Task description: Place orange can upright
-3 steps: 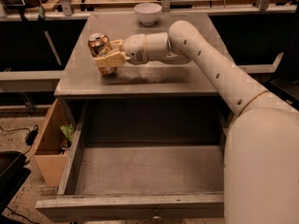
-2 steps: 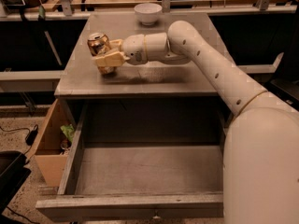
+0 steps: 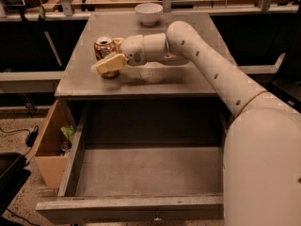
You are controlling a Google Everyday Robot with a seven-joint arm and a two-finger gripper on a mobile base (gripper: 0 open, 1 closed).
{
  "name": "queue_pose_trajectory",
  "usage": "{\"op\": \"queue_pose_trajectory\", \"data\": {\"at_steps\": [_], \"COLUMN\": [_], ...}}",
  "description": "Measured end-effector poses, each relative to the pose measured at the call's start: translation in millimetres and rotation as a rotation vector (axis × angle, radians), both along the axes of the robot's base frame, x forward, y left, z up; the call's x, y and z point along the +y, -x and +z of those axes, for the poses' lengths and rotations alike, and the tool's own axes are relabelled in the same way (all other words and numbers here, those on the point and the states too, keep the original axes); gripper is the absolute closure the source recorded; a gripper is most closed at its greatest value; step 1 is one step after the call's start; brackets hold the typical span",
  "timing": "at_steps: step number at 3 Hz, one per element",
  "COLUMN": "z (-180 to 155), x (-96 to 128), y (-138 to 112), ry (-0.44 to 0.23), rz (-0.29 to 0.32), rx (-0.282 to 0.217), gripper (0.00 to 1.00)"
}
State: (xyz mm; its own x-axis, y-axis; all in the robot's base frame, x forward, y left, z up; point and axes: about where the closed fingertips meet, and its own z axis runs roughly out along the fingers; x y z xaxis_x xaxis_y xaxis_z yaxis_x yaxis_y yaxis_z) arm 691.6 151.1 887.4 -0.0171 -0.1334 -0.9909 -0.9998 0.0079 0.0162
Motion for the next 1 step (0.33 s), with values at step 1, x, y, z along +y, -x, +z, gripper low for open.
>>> {"op": "queue_pose_trajectory", "data": {"at_steps": [1], "z": [0.0], "x": [0.1], "y": [0.0], "ry": [0.000], "rz": [0.000], "rx": [0.000], "gripper": [0.00]}}
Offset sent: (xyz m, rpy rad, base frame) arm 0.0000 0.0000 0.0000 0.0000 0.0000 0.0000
